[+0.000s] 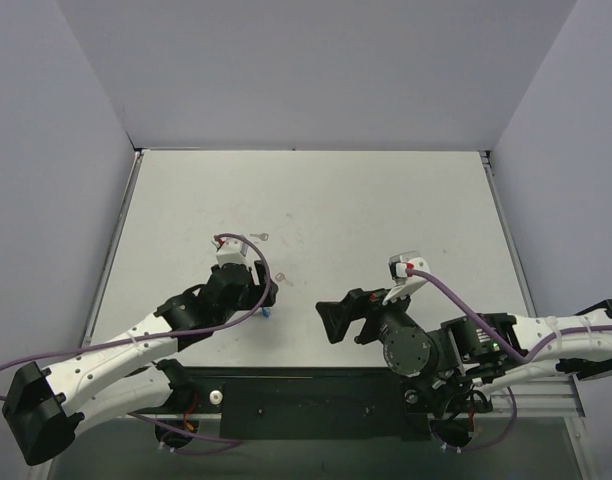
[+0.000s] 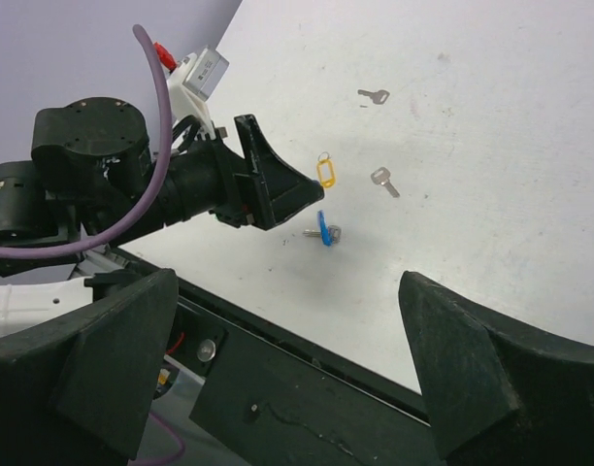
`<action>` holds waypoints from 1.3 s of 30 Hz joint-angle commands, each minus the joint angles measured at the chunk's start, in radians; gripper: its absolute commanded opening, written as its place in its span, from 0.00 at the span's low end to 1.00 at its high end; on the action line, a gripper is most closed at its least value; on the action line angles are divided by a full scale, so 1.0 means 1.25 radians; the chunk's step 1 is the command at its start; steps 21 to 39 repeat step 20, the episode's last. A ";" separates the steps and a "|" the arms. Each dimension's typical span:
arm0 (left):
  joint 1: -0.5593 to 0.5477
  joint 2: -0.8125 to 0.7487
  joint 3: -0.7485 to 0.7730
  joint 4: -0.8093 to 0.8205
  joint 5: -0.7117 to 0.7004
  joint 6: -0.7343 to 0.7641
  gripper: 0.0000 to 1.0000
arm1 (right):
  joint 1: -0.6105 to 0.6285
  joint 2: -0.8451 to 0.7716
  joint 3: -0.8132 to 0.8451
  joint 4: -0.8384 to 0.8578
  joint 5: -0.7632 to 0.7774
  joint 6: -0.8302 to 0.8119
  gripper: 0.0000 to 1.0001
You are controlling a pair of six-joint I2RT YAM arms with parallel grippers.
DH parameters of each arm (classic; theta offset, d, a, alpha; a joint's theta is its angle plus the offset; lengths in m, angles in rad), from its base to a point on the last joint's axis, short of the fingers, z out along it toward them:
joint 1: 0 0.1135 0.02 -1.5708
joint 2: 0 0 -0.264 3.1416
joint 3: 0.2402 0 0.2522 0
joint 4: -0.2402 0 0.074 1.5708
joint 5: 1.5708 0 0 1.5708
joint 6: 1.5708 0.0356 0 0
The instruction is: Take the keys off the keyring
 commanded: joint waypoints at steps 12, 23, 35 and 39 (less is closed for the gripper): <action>0.009 -0.076 0.001 -0.006 0.003 0.049 0.82 | -0.027 -0.013 -0.067 -0.038 0.142 0.031 1.00; 0.009 -0.110 0.023 -0.063 -0.003 0.071 0.82 | -0.033 -0.022 -0.067 -0.061 0.165 0.029 1.00; 0.009 -0.110 0.023 -0.063 -0.003 0.071 0.82 | -0.033 -0.022 -0.067 -0.061 0.165 0.029 1.00; 0.009 -0.110 0.023 -0.063 -0.003 0.071 0.82 | -0.033 -0.022 -0.067 -0.061 0.165 0.029 1.00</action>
